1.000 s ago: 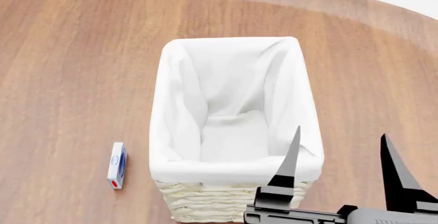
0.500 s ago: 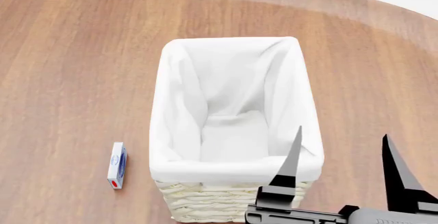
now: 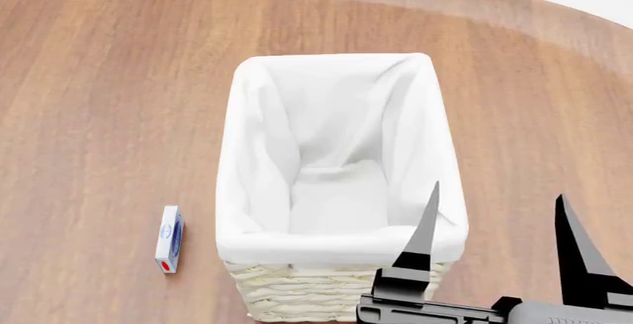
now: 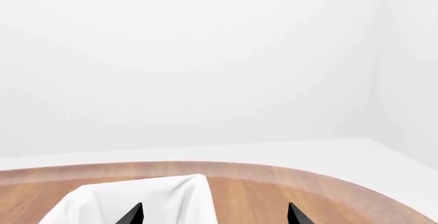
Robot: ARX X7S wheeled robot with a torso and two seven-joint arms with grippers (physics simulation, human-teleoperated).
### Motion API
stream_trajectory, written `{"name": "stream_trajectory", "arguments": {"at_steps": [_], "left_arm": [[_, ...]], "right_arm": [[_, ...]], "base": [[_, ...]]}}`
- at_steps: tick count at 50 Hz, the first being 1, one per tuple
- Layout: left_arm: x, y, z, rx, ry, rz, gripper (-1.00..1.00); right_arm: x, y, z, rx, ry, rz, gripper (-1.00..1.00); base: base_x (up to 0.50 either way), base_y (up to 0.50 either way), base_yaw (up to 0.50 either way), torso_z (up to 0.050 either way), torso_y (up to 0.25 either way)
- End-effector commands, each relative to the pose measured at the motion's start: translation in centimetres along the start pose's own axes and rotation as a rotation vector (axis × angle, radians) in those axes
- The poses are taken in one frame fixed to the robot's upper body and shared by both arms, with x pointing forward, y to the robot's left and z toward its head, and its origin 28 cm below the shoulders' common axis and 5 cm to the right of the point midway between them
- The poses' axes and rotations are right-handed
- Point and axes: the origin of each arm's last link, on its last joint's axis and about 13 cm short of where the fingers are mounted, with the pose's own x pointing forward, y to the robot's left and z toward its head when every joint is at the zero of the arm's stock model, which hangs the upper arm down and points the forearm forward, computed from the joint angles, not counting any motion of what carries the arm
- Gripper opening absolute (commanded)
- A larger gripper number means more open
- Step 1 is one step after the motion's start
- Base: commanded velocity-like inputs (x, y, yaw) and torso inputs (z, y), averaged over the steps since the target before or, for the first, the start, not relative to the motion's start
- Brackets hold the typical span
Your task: Pick up the ketchup, and put it in the basket.
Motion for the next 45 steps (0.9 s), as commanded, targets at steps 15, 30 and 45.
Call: {"name": "stream_trajectory", "arguments": {"at_steps": [15,30,45], "left_arm": [[0.3,-0.3,-0.4,0.029,-0.005,0.017,-1.00],[-0.2,-0.4,0.5,0.023,-0.018,0.001,-1.00],[-4.9,-2.4,6.9,-0.065,-0.061,-0.221,-1.00]], "right_arm": [[0.0,0.0,-0.1,0.015,0.007,0.003,1.00],[0.0,0.1,-0.1,0.015,0.009,0.007,1.00],[0.0,0.1,-0.3,0.013,0.014,0.006,1.00]], "base": [[0.00,0.00,0.00,0.000,0.000],[0.00,0.00,0.00,0.000,0.000],[0.00,0.00,0.00,0.000,0.000]]}}
